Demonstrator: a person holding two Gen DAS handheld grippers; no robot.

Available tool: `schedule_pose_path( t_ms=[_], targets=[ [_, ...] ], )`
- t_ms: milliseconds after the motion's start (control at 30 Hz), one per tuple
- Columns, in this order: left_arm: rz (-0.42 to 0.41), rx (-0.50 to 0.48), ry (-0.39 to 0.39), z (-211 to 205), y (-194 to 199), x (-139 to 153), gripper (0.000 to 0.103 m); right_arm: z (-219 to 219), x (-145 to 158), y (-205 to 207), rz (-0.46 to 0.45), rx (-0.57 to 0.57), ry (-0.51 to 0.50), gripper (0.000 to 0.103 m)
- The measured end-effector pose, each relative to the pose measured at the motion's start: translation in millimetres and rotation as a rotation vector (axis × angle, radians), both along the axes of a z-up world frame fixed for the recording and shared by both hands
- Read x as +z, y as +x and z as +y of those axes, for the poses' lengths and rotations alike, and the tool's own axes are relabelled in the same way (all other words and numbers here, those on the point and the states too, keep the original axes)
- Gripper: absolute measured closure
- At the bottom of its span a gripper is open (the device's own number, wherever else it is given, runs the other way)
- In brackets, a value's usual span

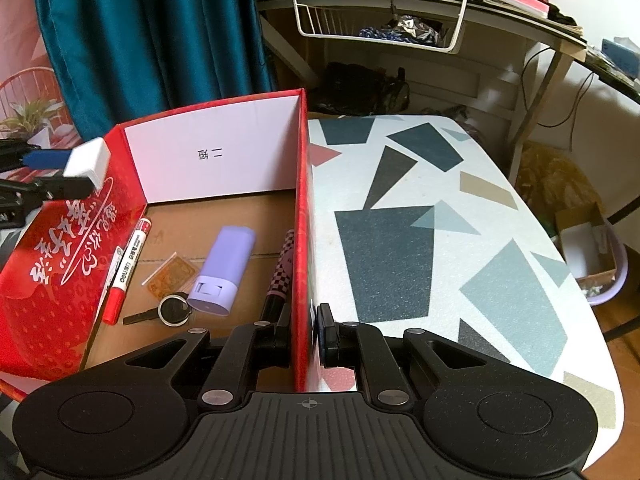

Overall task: Organize rigid objects
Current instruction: 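Carry the white charger into the red box and open the left gripper, then move the left tool back down to the red lipstick tube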

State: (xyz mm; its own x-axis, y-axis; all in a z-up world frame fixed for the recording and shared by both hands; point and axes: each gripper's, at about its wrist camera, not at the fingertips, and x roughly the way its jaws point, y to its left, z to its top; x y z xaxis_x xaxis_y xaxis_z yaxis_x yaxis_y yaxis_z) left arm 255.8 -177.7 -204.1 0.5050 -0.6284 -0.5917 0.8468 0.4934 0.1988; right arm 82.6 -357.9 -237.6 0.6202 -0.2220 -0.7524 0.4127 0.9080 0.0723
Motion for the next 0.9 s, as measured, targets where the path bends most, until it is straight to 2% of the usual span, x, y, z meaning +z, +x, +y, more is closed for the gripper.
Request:
schedule_pose_path(
  t_ms=[267,400,633,700,733,800,900],
  targets=[
    [-0.015,-0.046,0.135,-17.1,-1.1,-6.1,0.048,-0.5,-0.5,0.3,0.000,0.000,0.002,0.093],
    [-0.002,-0.053,0.161,-23.2,3.5,-6.5,0.045,-0.4,-0.4,-0.1,-0.003,-0.002,0.005,0.093],
    [-0.007,-0.026,0.089,-5.5,6.2,15.3,0.030,-1.0,-0.4,-1.4,-0.005,-0.002,0.009,0.093],
    [-0.021,0.005,0.045,8.2,7.1,24.1,0.014,-0.9,-0.5,-2.2,-0.009,-0.002,0.011,0.093],
    [-0.030,0.022,0.022,16.5,7.9,27.3,0.011,-1.3,-0.8,-2.6,-0.011,-0.004,0.014,0.093],
    [-0.025,0.045,-0.001,33.3,11.5,31.6,0.010,-1.7,-1.2,-3.6,-0.015,-0.006,0.017,0.092],
    [-0.007,0.099,0.012,54.7,18.3,30.6,0.010,-2.0,-1.3,-3.4,-0.015,-0.005,0.017,0.092]
  ],
)
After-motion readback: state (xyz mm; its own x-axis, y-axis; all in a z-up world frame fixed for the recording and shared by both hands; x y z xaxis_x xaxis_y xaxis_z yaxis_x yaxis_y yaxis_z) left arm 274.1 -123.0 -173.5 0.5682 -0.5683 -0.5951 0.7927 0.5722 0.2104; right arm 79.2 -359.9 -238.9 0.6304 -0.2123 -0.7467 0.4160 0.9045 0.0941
